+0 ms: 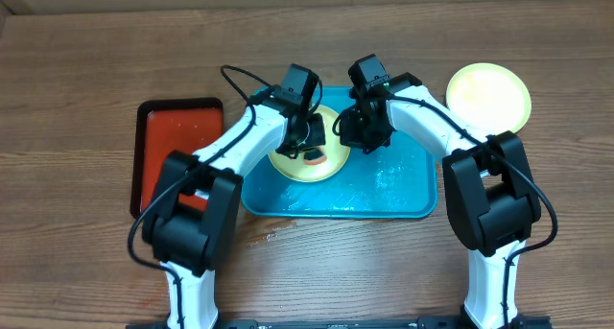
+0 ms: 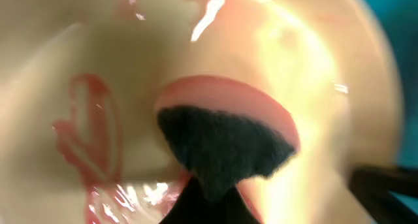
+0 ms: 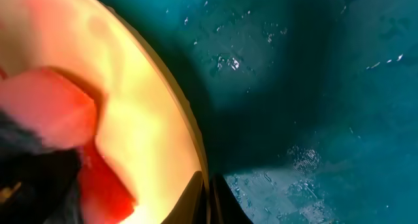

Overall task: Clean dirty plates on tray and stack at the side
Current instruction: 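Scrub the pale yellow plate with the sponge while right gripper holds it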

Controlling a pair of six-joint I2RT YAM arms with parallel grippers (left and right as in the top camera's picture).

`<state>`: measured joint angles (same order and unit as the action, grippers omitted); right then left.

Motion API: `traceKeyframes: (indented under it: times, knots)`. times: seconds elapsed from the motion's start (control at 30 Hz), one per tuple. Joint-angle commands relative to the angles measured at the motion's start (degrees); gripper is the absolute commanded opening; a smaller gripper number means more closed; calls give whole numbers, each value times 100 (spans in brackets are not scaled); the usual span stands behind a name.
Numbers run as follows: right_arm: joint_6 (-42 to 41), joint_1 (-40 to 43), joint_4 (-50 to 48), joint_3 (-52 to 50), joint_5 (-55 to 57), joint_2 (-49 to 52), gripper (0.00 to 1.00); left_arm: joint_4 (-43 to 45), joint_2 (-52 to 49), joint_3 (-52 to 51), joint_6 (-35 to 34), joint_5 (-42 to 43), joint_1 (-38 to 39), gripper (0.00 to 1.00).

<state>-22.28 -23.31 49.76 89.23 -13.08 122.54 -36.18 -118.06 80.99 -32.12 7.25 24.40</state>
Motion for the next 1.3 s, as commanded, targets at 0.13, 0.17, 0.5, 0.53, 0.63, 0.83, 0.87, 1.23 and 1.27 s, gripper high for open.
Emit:
traceKeyframes:
  times: [0.13, 0.17, 0.5, 0.53, 0.63, 0.83, 0.87, 1.23, 1.27]
  knots:
    - [-46, -26, 0, -20, 127, 92, 4, -520, -214, 66, 98, -2149, -48, 4]
    - [-48, -26, -2, -22, 153, 92, 4, -605, -214, 109, 138, -2297, -74, 4]
    - [-48, -26, -26, -42, 153, 92, 4, -1147, -216, 1274, 435, -1322, -232, 4]
    - [-48, -26, -24, -42, 153, 92, 4, -1060, -216, 1272, 446, -905, -227, 4]
    - [-48, -26, -24, -42, 153, 92, 4, -863, -273, 1231, 422, 33, -221, 4]
    - [-48, -26, -28, -42, 153, 92, 4, -619, -675, 1117, 339, 472, -188, 4]
    - [-46, -26, -24, -42, 153, 92, 4, -623, -769, 1115, 348, 457, -188, 4]
    - [-46, -26, -26, -42, 170, 92, 4, -1469, -758, 1340, 511, -2083, -557, 4]
    - [-46, -26, -26, -42, 170, 92, 4, -1576, -737, 1416, 509, -2175, -601, 4]
